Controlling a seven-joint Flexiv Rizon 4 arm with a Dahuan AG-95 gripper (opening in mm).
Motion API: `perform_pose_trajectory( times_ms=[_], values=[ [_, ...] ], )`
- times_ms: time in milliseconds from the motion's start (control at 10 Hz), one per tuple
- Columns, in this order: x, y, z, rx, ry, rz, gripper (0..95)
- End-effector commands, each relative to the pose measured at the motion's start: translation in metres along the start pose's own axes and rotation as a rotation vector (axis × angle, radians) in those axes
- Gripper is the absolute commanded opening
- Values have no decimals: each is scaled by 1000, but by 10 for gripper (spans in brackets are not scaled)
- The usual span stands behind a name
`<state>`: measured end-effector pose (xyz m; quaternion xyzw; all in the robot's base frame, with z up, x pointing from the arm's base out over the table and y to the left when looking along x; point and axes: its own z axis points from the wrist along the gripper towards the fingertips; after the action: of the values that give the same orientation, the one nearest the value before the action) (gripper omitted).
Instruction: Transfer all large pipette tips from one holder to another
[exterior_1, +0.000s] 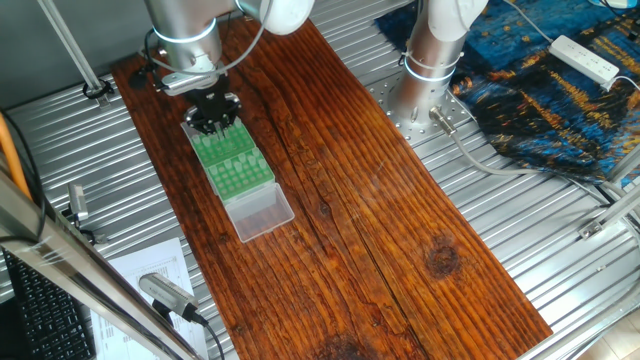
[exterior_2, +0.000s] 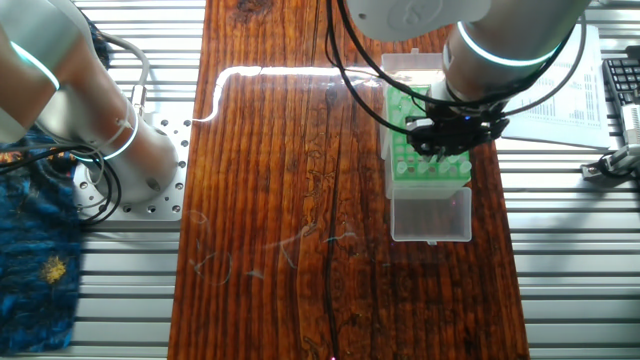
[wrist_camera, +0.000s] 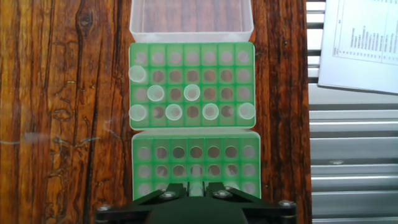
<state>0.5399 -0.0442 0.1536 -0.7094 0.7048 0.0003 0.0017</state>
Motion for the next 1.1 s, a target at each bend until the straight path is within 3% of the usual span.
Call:
perform_pose_trajectory(
  times_ms=[100, 600, 1100],
  values=[
    [0, -2, -2, -1, 5, -3, 0],
    [-2, -10, -16, -14, 21, -3, 0],
    [-5, -6, -41, -24, 42, -1, 0]
  ],
)
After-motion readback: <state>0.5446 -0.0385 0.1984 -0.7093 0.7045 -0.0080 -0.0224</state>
